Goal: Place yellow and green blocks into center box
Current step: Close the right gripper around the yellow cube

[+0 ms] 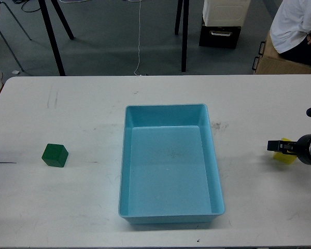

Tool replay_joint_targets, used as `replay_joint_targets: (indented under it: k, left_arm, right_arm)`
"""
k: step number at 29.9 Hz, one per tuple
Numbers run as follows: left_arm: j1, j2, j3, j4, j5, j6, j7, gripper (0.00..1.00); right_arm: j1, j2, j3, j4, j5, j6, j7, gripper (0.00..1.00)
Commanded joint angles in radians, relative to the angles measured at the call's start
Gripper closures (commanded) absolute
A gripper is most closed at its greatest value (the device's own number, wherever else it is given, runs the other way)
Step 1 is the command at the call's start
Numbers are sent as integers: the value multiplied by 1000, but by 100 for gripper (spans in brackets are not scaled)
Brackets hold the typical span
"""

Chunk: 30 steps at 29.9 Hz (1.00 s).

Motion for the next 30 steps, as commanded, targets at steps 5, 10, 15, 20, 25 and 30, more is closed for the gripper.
replay_joint_targets:
  k: [5, 10, 15, 20, 25, 30]
  left_arm:
    - [-1, -4, -2, 0, 0, 0, 0, 0]
    - [-1, -4, 0, 1, 0, 0, 0, 0]
    - [-4, -4, 0, 0, 0, 0, 0, 0]
    - [-4, -4, 0, 1, 0, 0, 0, 0]
    - [-4, -4, 0, 1, 0, 0, 0, 0]
    - [-4, -4, -1, 0, 0, 0, 0, 0]
  right_arm:
    - [-4, 15, -2, -3, -1, -34, 3, 24]
    - [-4, 15, -5, -2, -1, -37, 3, 37]
    - [-4, 15, -5, 0, -2, -39, 3, 39]
    - [-4, 15, -3, -2, -1, -49, 11, 43]
    - [-2, 15, -2, 0, -1, -52, 30, 52]
    - [-2, 4, 56, 14, 21, -61, 34, 54]
